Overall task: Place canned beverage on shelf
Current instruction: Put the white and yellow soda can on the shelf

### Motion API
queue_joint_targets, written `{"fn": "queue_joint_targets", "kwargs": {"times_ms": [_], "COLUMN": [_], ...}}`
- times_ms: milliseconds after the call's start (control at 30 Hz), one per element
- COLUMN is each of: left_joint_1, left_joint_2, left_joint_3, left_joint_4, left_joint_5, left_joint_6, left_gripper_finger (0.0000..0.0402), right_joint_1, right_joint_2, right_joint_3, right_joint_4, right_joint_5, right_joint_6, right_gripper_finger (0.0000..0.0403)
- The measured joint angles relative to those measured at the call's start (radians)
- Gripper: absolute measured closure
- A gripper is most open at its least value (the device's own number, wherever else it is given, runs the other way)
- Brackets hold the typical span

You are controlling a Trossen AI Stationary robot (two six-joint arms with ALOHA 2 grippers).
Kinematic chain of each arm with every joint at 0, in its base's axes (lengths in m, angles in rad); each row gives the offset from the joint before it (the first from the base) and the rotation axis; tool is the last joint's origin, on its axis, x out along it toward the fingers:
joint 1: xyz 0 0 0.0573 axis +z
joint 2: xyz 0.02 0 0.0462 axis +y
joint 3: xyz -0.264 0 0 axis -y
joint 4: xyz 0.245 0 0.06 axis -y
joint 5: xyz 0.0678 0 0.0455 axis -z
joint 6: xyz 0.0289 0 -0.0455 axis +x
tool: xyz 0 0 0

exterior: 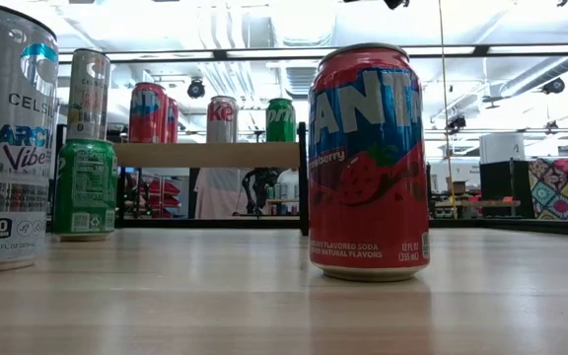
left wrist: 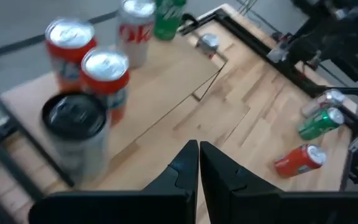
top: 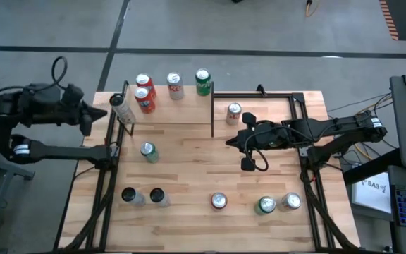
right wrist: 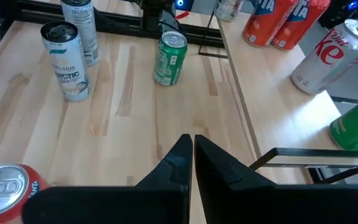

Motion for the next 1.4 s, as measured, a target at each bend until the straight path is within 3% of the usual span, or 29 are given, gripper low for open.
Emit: {"fn": "queue_joint_targets", "kwargs": {"times_ms": [233,533,867,1400], "left_joint_1": [0.000,0.000,0.000,0.000], "left_joint_2": [-0.042,0.021,0.073,0.077], "left_joint_3": [-0.126,-0.204,-0.229,-0.255], "left_joint_4": [-0.014,-0.036,-0.064,-0.065], "left_joint_5": [-0.113,-0.137,-0.254,-0.319], "left_joint_6": [-0.091,-0.028,0.046,0.087], "left_gripper_finger": [0.0402,0.0402,0.0402,0.0402], "right_joint_1": [0.000,0.000,0.000,0.000], "right_joint_2": [0.000,0.000,0.000,0.000], "right_joint_3": [0.000,-0.001,-0.001,-0.001], "right_joint_4": [0.008,0.007,0.007,0.006], "right_joint_5": [0.000,0.000,0.000,0.000], "right_joint_6": [-0.008,0.001,0.001,0.001], "right_gripper_finger": [0.0394,0.0394,0.0394,0.0394]}}
